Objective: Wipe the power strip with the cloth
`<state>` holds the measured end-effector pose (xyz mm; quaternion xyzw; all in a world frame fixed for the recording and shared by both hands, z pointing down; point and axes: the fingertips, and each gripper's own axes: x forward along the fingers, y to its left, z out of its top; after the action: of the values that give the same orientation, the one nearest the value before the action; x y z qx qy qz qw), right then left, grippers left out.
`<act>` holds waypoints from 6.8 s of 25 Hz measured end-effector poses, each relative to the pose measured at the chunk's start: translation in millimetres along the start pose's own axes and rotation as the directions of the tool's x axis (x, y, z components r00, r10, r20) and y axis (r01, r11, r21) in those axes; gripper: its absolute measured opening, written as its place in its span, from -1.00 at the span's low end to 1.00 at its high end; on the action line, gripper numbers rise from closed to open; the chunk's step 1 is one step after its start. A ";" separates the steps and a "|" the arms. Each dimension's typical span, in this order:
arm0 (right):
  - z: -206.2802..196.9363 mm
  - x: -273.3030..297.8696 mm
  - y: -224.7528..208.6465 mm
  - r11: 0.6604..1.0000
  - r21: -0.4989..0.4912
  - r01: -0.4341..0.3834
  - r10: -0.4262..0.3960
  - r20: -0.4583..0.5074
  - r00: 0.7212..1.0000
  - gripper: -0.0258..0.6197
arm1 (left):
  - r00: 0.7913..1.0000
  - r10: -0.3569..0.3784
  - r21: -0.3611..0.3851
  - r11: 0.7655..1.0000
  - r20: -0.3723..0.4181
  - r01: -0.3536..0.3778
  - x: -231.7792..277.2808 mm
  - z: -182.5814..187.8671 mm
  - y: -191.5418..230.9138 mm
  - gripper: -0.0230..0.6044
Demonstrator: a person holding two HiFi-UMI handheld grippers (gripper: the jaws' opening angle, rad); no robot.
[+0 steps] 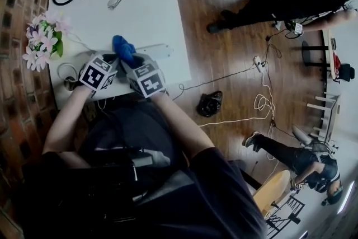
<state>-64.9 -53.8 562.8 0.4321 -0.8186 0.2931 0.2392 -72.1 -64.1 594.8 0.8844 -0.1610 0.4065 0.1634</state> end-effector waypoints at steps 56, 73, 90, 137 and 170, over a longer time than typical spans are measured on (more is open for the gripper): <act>-21.5 -68.0 -119.9 0.998 -0.017 -0.055 0.054 -0.045 0.998 -0.64 | 0.968 0.239 -0.143 0.958 -0.072 -0.247 -6.9 7.7 -0.4 -0.90; -17.6 -74.2 -137.8 0.998 -0.017 0.064 -0.064 -0.035 0.997 -0.64 | 0.978 0.205 -0.121 0.970 -0.049 -0.210 -6.9 7.3 -0.8 -0.90; -22.4 -83.0 -145.7 0.997 0.047 0.067 -0.068 0.019 0.997 -0.64 | 0.972 0.228 -0.148 0.961 -0.066 -0.235 -6.3 6.3 -3.8 -0.90; -20.0 -81.2 -160.0 0.956 0.013 0.293 -0.293 -0.043 0.955 -0.64 | 0.993 0.116 -0.139 0.984 0.015 -0.113 -1.3 0.0 3.1 -0.90; -10.5 -23.8 -53.7 0.980 -0.065 0.190 -0.193 -0.053 0.980 -0.64 | 0.999 0.020 -0.105 0.994 0.049 -0.014 2.4 1.1 2.3 -0.90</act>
<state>-5.7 -57.5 569.5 0.4928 -0.7742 0.2569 0.3030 -70.8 -67.0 596.3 0.8831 -0.1936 0.3765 0.2020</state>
